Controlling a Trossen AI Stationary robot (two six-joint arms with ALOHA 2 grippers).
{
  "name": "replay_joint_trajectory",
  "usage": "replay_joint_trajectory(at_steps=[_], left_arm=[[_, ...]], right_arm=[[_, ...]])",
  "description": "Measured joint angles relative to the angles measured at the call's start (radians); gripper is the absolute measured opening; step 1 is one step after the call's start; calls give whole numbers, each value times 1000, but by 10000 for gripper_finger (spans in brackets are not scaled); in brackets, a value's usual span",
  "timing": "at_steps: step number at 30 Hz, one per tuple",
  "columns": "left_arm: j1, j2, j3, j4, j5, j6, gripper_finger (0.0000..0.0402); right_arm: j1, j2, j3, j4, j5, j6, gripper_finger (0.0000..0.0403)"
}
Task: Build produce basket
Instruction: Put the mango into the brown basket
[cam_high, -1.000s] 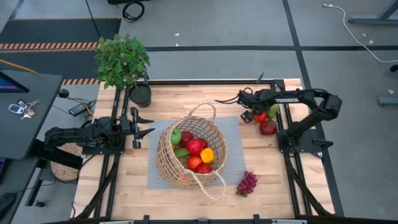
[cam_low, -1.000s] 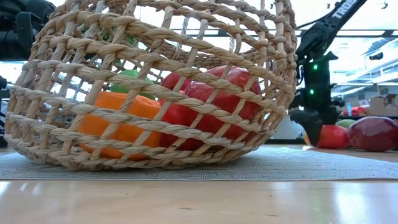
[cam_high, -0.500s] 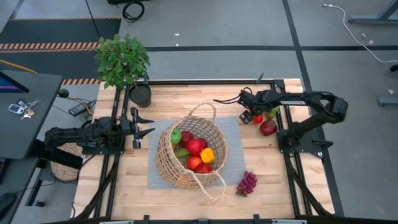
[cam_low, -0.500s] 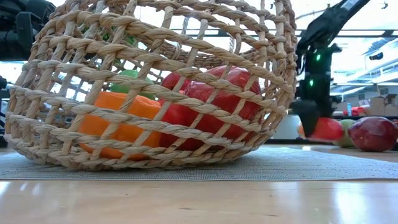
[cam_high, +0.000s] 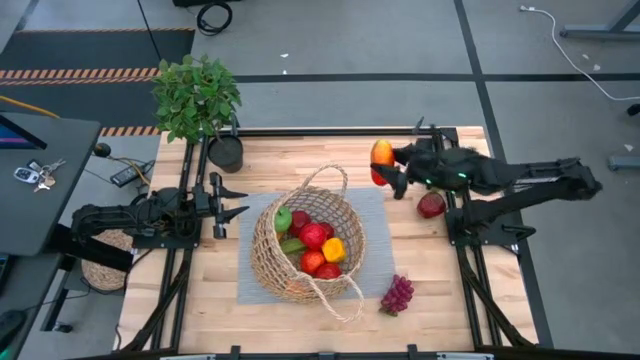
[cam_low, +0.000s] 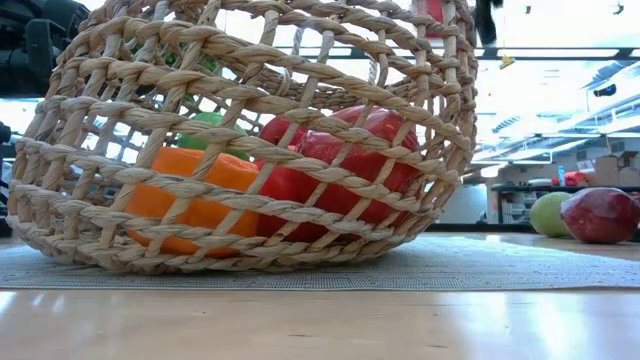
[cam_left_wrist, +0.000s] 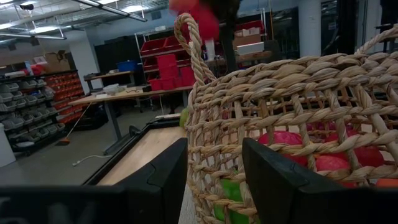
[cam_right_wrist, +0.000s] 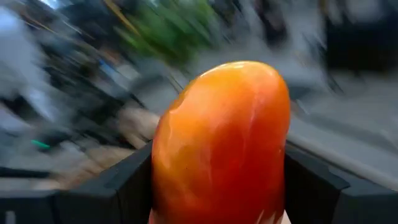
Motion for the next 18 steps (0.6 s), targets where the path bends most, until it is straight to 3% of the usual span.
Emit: replay_joint_trajectory(at_steps=[7, 14, 18], left_arm=[[0, 0, 0, 0, 0, 0, 160], [0, 0, 0, 0, 0, 0, 160], [0, 0, 0, 0, 0, 0, 160]], right_arm=[[288, 97, 0, 399, 254, -318, 285], [414, 304, 1, 753, 386, -608, 286], [443, 394, 91, 698, 477, -627, 286]])
